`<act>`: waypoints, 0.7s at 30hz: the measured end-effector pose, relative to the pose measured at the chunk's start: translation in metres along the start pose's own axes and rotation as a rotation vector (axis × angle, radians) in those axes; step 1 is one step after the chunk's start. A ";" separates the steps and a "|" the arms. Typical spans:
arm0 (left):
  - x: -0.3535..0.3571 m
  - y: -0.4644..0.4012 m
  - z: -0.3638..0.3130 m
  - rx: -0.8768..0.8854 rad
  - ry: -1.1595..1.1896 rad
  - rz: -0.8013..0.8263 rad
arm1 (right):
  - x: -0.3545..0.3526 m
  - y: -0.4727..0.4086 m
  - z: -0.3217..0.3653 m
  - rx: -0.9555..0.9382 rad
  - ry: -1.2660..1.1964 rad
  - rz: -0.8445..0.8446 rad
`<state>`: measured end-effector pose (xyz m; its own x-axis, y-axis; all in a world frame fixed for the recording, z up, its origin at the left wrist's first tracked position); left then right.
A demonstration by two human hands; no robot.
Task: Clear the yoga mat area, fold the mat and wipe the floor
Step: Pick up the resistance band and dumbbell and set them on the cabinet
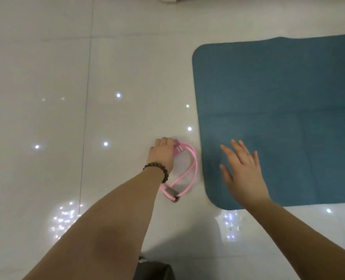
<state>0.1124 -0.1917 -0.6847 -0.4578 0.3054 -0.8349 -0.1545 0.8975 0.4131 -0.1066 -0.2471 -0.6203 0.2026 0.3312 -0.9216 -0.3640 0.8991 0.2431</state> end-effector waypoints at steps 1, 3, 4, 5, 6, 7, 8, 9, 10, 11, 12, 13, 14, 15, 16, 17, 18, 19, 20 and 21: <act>0.001 -0.002 0.000 -0.019 0.003 -0.012 | 0.003 -0.002 -0.002 -0.007 0.012 0.002; 0.001 -0.002 -0.001 -0.039 0.031 -0.051 | 0.007 -0.003 -0.006 -0.011 0.019 0.020; -0.002 0.000 -0.004 -0.032 0.042 -0.065 | 0.006 -0.002 -0.008 -0.007 0.019 0.028; -0.008 0.003 -0.008 -0.018 0.042 -0.070 | 0.003 0.001 -0.008 0.002 0.016 0.029; -0.017 0.009 -0.013 0.000 0.037 -0.069 | -0.005 0.004 -0.007 0.022 0.007 0.027; -0.029 0.016 -0.019 0.017 0.039 -0.073 | -0.016 0.009 -0.005 0.056 -0.010 0.025; -0.043 0.026 -0.027 0.025 0.053 -0.075 | -0.030 0.014 -0.002 0.097 -0.032 0.024; -0.059 0.038 -0.035 0.027 0.073 -0.081 | -0.046 0.021 0.002 0.135 -0.056 0.025; -0.077 0.052 -0.046 0.026 0.091 -0.082 | -0.066 0.029 0.007 0.162 -0.075 0.026; -0.097 0.067 -0.057 0.030 0.100 -0.083 | -0.087 0.038 0.012 0.179 -0.088 0.027; -0.118 0.082 -0.069 0.041 0.098 -0.087 | -0.110 0.047 0.018 0.192 -0.097 0.030; -0.140 0.097 -0.081 0.056 0.089 -0.094 | -0.134 0.058 0.023 0.204 -0.104 0.031; -0.163 0.113 -0.094 0.072 0.080 -0.103 | -0.159 0.068 0.029 0.211 -0.110 0.029; -0.189 0.128 -0.106 0.084 0.072 -0.115 | -0.186 0.079 0.036 0.215 -0.113 0.025; -0.216 0.143 -0.117 0.092 0.066 -0.123 | -0.213 0.089 0.042 0.215 -0.112 0.020; -0.244 0.158 -0.129 0.093 0.063 -0.130 | -0.241 0.099 0.048 0.214 -0.108 0.014; -0.272 0.173 -0.141 0.090 0.059 -0.134 | -0.271 0.109 0.055 0.215 -0.102 0.006; -0.300 0.188 -0.154 0.087 0.051 -0.135 | -0.301 0.119 0.063 0.223 -0.099 0.000; -0.328 0.204 -0.167 0.088 0.037 -0.132 | -0.331 0.130 0.069 0.239 -0.099 -0.001; -0.355 0.219 -0.182 0.094 0.020 -0.126 | -0.361 0.141 0.075 0.260 -0.099 -0.003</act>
<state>0.0818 -0.1611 -0.2313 -0.4579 0.1832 -0.8699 -0.1293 0.9544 0.2691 -0.1628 -0.2184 -0.2306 0.2963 0.3433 -0.8913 -0.1204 0.9391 0.3218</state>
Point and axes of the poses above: each hand's wrist, its own y-axis away from the middle knuckle, its own x-axis out of the palm, z = x × y, the point moved 1 cm from there along -y, towards the middle knuckle, and after that the axes turned 14 degrees about x, right-handed, at the moved point
